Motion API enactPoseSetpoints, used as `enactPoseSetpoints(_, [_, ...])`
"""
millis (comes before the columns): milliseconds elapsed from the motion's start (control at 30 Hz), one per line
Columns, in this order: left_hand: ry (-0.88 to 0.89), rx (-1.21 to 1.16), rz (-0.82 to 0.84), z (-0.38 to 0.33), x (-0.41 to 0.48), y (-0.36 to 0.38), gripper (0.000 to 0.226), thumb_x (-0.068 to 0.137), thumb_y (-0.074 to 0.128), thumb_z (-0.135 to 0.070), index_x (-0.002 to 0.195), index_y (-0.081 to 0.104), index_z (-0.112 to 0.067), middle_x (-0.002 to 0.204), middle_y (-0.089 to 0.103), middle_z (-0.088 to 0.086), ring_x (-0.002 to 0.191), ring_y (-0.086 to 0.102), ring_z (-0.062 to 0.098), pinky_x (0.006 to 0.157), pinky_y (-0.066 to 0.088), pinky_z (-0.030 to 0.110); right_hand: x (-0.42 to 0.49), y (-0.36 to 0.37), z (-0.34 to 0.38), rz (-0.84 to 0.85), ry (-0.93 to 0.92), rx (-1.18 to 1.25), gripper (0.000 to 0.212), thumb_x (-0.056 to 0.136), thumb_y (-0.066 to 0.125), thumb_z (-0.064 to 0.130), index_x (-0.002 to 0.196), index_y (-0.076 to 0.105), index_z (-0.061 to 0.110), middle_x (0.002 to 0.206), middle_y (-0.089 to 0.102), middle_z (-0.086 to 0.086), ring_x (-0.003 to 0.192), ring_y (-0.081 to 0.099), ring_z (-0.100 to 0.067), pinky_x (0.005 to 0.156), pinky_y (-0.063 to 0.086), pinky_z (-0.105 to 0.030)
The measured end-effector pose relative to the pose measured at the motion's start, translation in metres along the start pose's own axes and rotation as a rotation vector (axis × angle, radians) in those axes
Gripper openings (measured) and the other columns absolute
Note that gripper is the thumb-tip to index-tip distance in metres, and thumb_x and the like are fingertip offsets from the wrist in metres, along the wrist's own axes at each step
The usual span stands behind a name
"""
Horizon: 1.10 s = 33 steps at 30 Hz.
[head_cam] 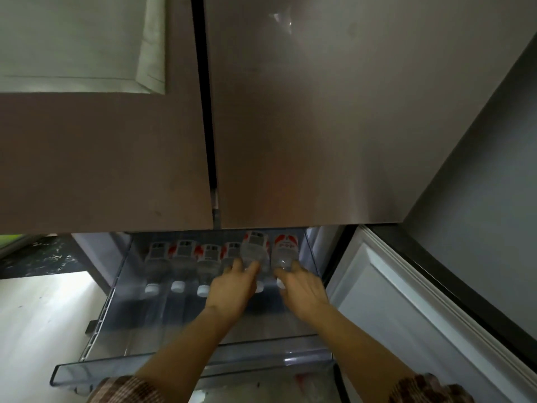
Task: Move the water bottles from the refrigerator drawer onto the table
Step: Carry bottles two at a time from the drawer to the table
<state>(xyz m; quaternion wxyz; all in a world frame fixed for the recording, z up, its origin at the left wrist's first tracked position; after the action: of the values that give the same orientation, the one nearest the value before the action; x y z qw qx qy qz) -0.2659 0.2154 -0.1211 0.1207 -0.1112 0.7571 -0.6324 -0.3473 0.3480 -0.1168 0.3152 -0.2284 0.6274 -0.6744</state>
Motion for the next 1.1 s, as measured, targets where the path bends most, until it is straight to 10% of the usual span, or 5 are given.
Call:
enactPoseSetpoints(267, [0.122,-0.06,-0.154,0.015,-0.031,-0.052,0.038,0.077,0.074,-0.026,0.108,0.061,-0.008,0.1,0.068,0.011,0.07,0.068,0.034,0.05,0.048,0.036,-0.016,-0.04,0.02,-0.302,-0.205,-0.079,0.048,0.037,0.093,0.02,0.08,0.071,0.021,0.066,0.062,-0.002,0.046,0.06,-0.018,0.037,0.03,-0.018])
enactPoseSetpoints(400, [0.132,-0.046,-0.204,0.015,-0.041,-0.083,0.038,0.092,0.056,-0.033,0.123,0.047,-0.012,0.122,0.057,0.006,0.099,0.062,0.028,0.078,0.049,0.037,-0.025,-0.059,0.031,-0.415,-0.178,0.09,0.042,0.051,0.087,0.014,0.089,0.07,0.02,0.075,0.065,-0.004,0.057,0.064,-0.025,0.041,0.037,-0.023])
enactPoseSetpoints(600, [0.075,-0.079,-0.22,0.038,-0.078,-0.131,0.032,0.089,0.057,-0.037,0.109,0.05,-0.013,0.111,0.063,0.006,0.093,0.061,0.027,0.076,0.049,0.037,-0.043,-0.093,0.063,-0.274,-0.115,0.267,0.027,0.081,0.065,0.025,0.108,0.063,0.029,0.099,0.062,0.001,0.095,0.06,-0.021,0.071,0.042,-0.03])
enactPoseSetpoints(1100, [-0.157,0.083,-0.509,0.157,-0.319,-0.234,0.039,0.091,0.054,-0.046,0.121,0.051,-0.02,0.117,0.064,-0.002,0.092,0.061,0.018,0.068,0.034,0.022,-0.137,-0.174,0.281,-0.212,-0.403,0.658,0.022,0.07,0.072,0.018,0.088,0.069,0.029,0.085,0.066,0.011,0.08,0.063,-0.013,0.076,0.057,-0.043])
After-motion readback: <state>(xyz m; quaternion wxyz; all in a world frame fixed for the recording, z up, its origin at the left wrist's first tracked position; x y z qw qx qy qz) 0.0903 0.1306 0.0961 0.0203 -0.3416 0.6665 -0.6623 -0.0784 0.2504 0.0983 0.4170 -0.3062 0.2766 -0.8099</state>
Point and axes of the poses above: each hand's wrist, its own x-axis towards the middle knuckle, its own y-axis out of the palm, z = x × y, the point moved 1 cm from there along x, towards the middle knuckle
